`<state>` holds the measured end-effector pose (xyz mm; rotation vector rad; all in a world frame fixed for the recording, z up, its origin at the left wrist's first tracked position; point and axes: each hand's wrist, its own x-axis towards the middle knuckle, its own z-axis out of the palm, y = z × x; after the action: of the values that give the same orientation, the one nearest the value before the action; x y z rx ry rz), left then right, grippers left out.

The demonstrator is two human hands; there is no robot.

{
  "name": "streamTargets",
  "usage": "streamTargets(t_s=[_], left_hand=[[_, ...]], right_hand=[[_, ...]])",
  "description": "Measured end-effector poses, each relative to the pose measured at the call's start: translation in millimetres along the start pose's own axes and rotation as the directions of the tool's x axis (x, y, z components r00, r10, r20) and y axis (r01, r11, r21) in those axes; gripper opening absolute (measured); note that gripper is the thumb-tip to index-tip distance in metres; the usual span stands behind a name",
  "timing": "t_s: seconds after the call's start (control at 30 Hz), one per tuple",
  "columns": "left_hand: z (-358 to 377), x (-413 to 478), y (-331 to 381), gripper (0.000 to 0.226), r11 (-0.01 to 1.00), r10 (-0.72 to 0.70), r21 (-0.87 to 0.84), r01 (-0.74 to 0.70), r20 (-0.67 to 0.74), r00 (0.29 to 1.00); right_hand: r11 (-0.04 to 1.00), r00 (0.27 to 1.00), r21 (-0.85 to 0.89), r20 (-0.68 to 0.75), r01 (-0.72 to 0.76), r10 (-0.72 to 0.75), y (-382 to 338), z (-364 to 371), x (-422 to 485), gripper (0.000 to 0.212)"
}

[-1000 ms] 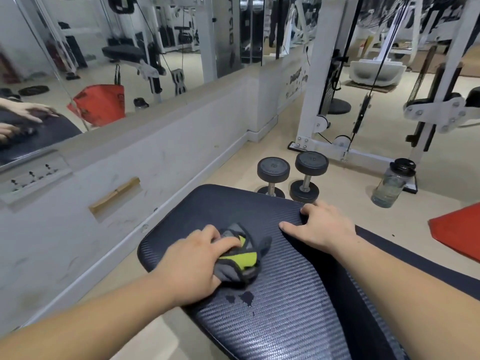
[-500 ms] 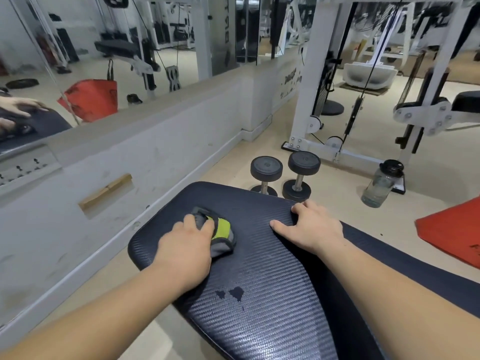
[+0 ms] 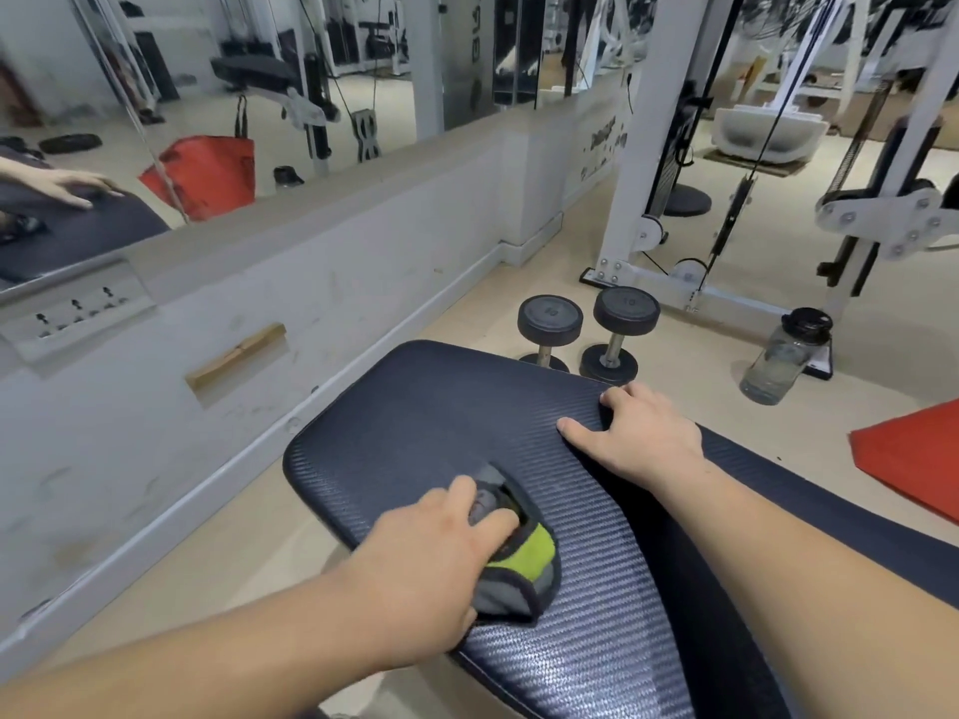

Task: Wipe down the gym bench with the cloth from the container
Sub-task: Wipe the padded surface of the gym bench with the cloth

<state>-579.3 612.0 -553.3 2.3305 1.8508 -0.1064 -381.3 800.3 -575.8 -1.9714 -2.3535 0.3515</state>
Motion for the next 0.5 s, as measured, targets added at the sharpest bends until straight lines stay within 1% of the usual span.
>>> streamTargets(t_s=[0.03, 0.07, 0.1, 0.17, 0.2, 0.23, 0.27, 0.33, 0.37, 0.4, 0.43, 0.47, 0.5], left_hand=[[1, 1, -10, 0.064, 1.000, 0.025, -0.010, -0.025, -0.003, 1.000], [1, 6, -22, 0.065, 1.000, -0.001, 0.004, 0.001, 0.003, 1.000], [0, 15, -33, 0.066, 0.996, -0.081, 0.024, 0.081, -0.018, 0.997], [-4, 32, -39, 0.064, 0.953, -0.288, 0.072, 0.294, -0.081, 0.954], [-5, 37, -29, 0.062, 0.937, -0.328, 0.099, 0.335, -0.079, 0.941], [-5, 36, -15, 0.061, 0.941, -0.316, 0.111, 0.321, -0.059, 0.947], [-3, 30, 2, 0.061, 0.961, -0.254, 0.105, 0.256, -0.036, 0.967], [0, 9, 24, 0.061, 0.994, -0.057, 0.091, 0.058, -0.011, 0.998], [1, 4, 21, 0.063, 0.997, 0.003, 0.081, -0.001, -0.021, 1.000], [2, 7, 9, 0.065, 0.997, 0.027, 0.080, -0.023, -0.047, 0.999], [4, 15, -5, 0.066, 0.995, 0.001, 0.095, 0.005, -0.059, 0.998], [4, 26, -19, 0.064, 0.991, -0.081, 0.106, 0.087, -0.065, 0.995], [1, 39, -32, 0.062, 0.972, -0.204, 0.098, 0.213, -0.094, 0.975]], right_hand=[[1.000, 1.000, 0.002, 0.002, 0.001, -0.001, 0, 0, 0, 0.079], [1.000, 1.000, 0.007, 0.003, 0.002, -0.002, 0, 0, 0, 0.080], [1.000, 1.000, 0.012, 0.004, 0.002, -0.002, 1, 1, -1, 0.080], [1.000, 1.000, 0.022, 0.008, 0.002, -0.002, 1, 2, -3, 0.081], [1.000, 1.000, 0.024, 0.008, 0.003, -0.004, 1, 3, -4, 0.081], [1.000, 1.000, 0.021, 0.005, 0.004, -0.004, 0, 3, -4, 0.081], [1.000, 1.000, 0.013, 0.003, 0.002, -0.002, 0, 3, -3, 0.081], [1.000, 1.000, 0.001, 0.001, -0.004, 0.004, 0, 3, -2, 0.080], [1.000, 1.000, -0.002, 0.000, -0.003, 0.003, 0, 3, -1, 0.080], [1.000, 1.000, -0.005, 0.000, 0.000, 0.000, 0, 3, -1, 0.080], [1.000, 1.000, -0.006, 0.002, 0.001, -0.001, 0, 3, -1, 0.080], [1.000, 1.000, -0.004, 0.004, 0.000, 0.000, 0, 3, -1, 0.079], [1.000, 1.000, 0.002, 0.005, -0.003, 0.003, 1, 4, -1, 0.079]])
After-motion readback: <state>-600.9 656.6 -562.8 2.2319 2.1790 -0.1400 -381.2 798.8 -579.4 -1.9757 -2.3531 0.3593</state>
